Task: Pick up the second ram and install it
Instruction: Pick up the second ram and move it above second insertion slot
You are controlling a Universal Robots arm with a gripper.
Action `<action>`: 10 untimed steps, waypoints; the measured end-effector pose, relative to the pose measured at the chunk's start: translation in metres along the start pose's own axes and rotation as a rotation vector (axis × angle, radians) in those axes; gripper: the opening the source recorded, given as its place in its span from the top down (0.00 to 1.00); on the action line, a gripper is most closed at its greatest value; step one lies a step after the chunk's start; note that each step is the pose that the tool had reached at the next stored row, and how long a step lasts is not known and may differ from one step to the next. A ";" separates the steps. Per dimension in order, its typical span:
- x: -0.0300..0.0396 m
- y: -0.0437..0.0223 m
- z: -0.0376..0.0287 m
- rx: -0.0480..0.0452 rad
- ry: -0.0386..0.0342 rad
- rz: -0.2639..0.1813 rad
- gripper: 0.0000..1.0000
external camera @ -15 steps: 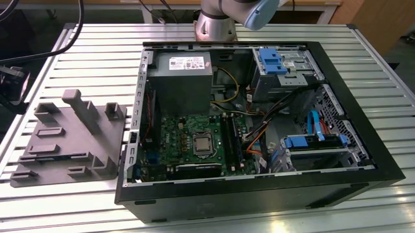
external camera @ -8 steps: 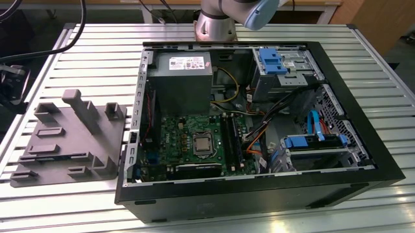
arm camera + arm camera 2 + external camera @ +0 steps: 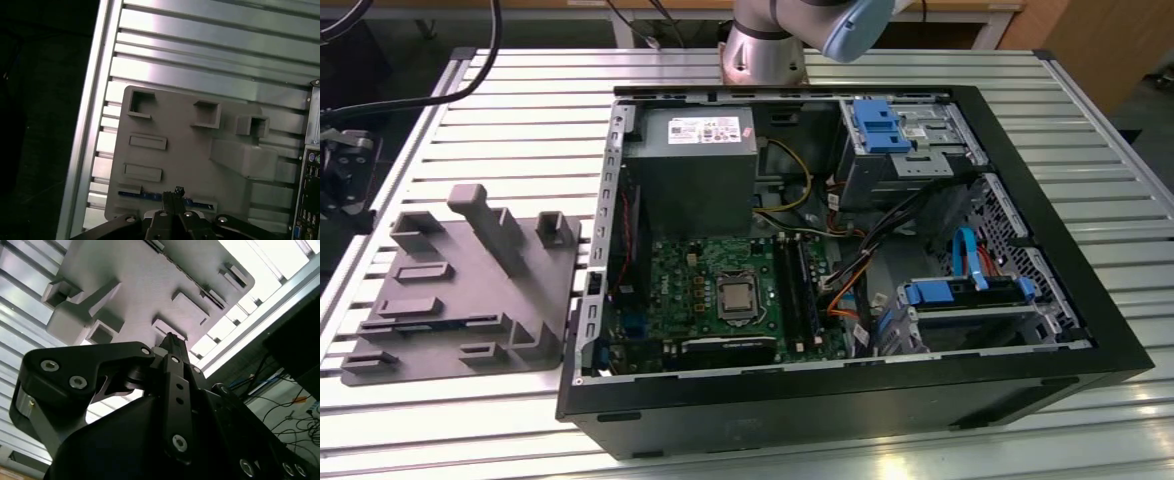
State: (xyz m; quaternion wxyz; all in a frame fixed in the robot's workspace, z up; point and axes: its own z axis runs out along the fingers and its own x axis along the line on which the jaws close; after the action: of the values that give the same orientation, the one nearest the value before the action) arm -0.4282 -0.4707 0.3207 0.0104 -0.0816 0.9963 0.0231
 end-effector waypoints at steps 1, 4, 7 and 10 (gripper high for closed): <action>0.0000 0.0000 0.0000 -0.0003 0.0005 -0.013 0.89; 0.0000 0.0000 0.0000 -0.0012 0.0023 -0.051 0.89; 0.0000 0.0000 0.0000 -0.0022 0.0040 -0.090 0.89; 0.0000 0.0000 0.0000 -0.0033 0.0059 -0.133 0.89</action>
State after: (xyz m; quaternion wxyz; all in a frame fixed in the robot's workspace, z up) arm -0.4281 -0.4707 0.3207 0.0088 -0.1474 0.9887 0.0238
